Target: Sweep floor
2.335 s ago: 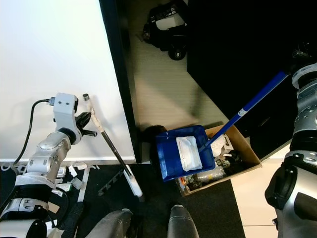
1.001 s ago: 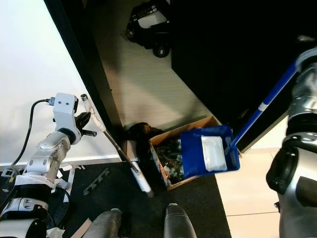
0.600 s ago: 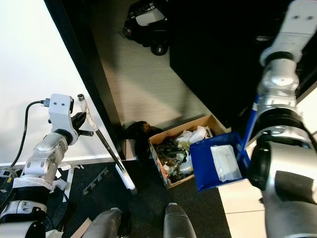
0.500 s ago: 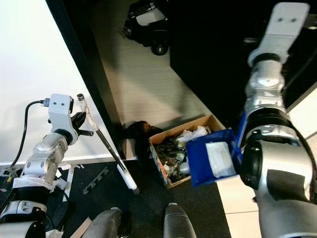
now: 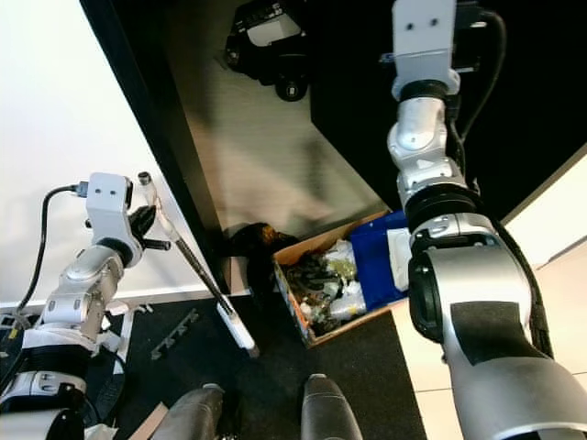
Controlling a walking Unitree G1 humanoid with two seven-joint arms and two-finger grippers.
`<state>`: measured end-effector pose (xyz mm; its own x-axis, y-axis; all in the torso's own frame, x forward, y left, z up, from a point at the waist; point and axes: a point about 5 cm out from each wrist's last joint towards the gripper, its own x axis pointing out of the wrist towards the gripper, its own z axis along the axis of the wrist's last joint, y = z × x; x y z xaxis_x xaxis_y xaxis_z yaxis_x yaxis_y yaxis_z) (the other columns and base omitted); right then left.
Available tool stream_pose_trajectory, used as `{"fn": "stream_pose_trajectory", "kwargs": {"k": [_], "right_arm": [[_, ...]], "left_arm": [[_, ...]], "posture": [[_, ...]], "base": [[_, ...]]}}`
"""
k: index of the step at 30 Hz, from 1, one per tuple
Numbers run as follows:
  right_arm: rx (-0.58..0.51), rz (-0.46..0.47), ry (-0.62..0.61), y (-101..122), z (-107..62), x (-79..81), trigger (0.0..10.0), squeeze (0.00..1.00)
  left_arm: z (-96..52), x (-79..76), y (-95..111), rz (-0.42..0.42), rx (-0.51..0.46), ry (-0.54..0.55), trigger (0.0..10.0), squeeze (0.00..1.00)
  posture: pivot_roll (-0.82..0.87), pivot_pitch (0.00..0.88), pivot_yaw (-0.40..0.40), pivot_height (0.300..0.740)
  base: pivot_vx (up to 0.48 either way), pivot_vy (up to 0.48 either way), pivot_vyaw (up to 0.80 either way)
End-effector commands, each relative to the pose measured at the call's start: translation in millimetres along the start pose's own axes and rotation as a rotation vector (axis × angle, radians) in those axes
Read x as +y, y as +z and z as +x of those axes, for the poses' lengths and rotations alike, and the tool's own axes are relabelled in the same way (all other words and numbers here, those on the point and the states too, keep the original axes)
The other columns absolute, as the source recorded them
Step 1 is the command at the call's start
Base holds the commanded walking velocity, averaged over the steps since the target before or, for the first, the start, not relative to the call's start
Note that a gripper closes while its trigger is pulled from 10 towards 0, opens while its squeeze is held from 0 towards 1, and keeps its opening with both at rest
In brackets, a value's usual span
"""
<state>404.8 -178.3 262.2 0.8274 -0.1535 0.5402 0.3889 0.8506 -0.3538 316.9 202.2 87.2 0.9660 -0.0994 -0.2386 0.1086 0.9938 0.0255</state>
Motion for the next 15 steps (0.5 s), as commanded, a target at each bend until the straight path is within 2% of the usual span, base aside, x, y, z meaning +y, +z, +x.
{"fn": "stream_pose_trajectory", "kwargs": {"k": [1,7,9,10,11,12,13,15], "right_arm": [[-0.096,-0.03,0.016,16,3.7,7.6,10.0,0.0],[-0.238,-0.083,0.078,35,-5.7,36.0,10.0,0.0],[-0.262,-0.092,0.086,38,-7.2,39.6,10.0,0.0],[-0.328,-0.108,0.123,45,-11.8,50.1,10.0,0.0],[-0.328,-0.108,0.123,45,-11.8,50.1,10.0,0.0],[-0.395,-0.114,0.165,54,-16.9,59.9,10.0,0.0],[-0.395,-0.114,0.165,54,-16.9,59.9,10.0,0.0],[-0.487,-0.127,0.215,63,-24.6,71.9,10.0,0.0]], "left_arm": [[-0.3,3.5,5,0.011,-0.029,0.004,10.0,0.0],[-1.3,5.3,5,0.012,-0.03,0.008,10.0,0.0],[-1.3,5.3,4,0.012,-0.031,0.009,10.0,0.0],[-1.3,5.4,4,0.012,-0.031,0.01,10.0,0.0],[-1.3,5.4,4,0.012,-0.031,0.01,10.0,0.0],[-1.3,5.8,4,0.012,-0.032,0.011,10.0,0.0],[-1.3,5.8,4,0.012,-0.032,0.011,10.0,0.0],[-1.3,6.3,4,0.013,-0.033,0.014,10.0,0.0]], "posture": [[0.0,0.068,0.0,0.74],[0.0,0.068,-0.003,0.74],[0.0,0.066,-0.004,0.74],[0.0,0.065,-0.006,0.74],[0.0,0.065,-0.006,0.74],[0.0,0.063,-0.008,0.74],[0.0,0.063,-0.008,0.74],[0.0,0.062,-0.009,0.74]], "base": [[0.0,0.0,0.0],[0.0,0.0,0.0],[0.0,0.0,0.0],[0.0,0.0,0.0],[0.0,0.0,0.0],[0.0,0.0,0.0],[0.0,0.0,0.0],[0.0,0.0,0.0]]}}
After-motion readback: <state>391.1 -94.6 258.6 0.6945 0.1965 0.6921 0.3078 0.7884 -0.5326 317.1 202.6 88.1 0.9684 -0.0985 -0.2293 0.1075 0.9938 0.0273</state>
